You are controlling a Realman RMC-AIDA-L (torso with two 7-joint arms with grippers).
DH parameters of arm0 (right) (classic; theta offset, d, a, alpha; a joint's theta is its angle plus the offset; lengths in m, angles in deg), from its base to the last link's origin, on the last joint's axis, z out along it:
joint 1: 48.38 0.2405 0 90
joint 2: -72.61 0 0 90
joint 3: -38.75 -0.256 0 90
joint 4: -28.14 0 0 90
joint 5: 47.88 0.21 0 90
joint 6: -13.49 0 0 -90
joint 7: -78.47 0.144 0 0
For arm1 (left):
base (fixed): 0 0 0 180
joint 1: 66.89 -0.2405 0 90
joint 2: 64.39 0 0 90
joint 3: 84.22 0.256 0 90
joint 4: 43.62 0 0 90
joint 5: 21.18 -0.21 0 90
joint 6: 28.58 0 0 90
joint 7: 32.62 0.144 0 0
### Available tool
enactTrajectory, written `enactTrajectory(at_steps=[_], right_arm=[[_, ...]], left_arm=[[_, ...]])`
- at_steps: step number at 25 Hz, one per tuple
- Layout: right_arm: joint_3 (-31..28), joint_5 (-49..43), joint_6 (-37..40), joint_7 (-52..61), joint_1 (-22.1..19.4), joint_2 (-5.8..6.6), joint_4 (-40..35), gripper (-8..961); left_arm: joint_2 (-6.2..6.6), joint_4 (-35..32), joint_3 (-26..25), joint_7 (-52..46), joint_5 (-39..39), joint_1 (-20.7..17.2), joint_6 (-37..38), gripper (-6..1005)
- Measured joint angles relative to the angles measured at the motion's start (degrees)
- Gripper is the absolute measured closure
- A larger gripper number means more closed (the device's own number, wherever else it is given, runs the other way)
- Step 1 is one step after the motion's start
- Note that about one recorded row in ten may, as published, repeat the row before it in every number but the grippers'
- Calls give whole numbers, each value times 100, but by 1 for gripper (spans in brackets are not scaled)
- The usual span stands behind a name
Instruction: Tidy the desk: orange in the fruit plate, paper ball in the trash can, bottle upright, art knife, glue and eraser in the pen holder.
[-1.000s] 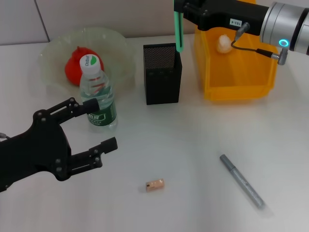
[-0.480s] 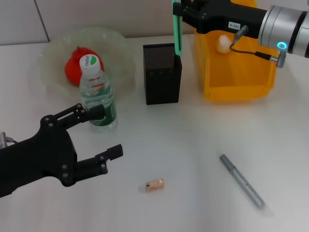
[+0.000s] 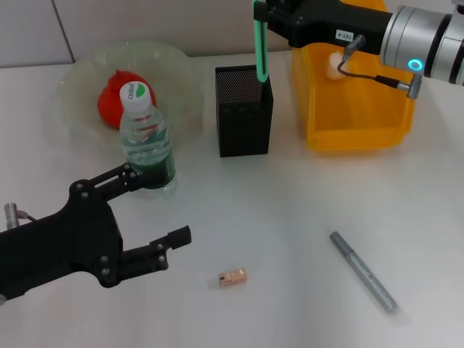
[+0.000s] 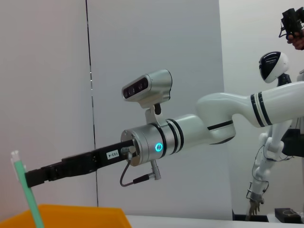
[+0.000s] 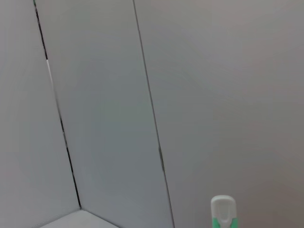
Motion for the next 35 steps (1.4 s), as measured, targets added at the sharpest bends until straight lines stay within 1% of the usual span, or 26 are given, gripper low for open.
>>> enactTrajectory(at_steps=[5, 10, 11, 16, 21, 35], right_arm=[[17, 3, -105, 7, 69, -5, 79, 780], [20, 3, -286, -94, 245, -8, 390, 780], [15, 8, -341, -196, 332, -9, 544, 780], [35, 9, -404, -276, 445, -14, 753, 779], [40, 9, -444, -329, 480, -28, 868, 750], [10, 9, -441, -483, 461, -26, 864, 667]], left_arm=[[0, 10, 33, 67, 0, -14, 0, 211], [2, 14, 50, 78, -3, -23, 0, 211], [7, 14, 50, 79, -9, -23, 1, 211], [9, 14, 50, 82, -18, -10, 12, 211], [9, 12, 50, 82, -18, -10, 17, 211], [9, -17, 50, 45, -18, 3, 18, 211]])
